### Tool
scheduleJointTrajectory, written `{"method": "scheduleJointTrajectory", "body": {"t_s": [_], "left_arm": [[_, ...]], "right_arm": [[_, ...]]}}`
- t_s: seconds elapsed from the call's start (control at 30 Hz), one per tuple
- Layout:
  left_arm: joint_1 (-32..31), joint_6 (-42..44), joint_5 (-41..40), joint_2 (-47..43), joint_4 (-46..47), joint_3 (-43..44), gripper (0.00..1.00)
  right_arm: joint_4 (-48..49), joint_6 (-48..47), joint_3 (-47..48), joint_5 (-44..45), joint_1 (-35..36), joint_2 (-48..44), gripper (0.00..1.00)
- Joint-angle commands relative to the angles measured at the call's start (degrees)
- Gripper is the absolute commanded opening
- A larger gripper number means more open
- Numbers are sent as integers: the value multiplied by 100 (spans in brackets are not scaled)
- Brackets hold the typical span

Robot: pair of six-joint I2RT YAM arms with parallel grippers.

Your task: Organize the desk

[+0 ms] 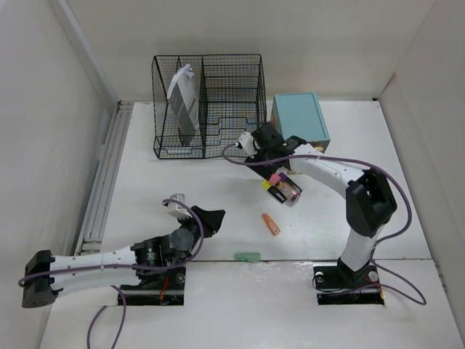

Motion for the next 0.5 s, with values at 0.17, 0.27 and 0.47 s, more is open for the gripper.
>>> {"method": "scheduleJointTrajectory", "body": {"t_s": [0.17,0.27,0.47], "left_arm": [[-34,-185,-263,-521,-512,-95,33],[-34,-185,-263,-662,-618,-148,33],[-34,-185,-315,-715,-688,-148,33]], "right_arm": [[-73,1384,428,646,100,307,59],[-12,1455,165,753,100,307,60],[102,1561,-186,876,100,360,62]]}}
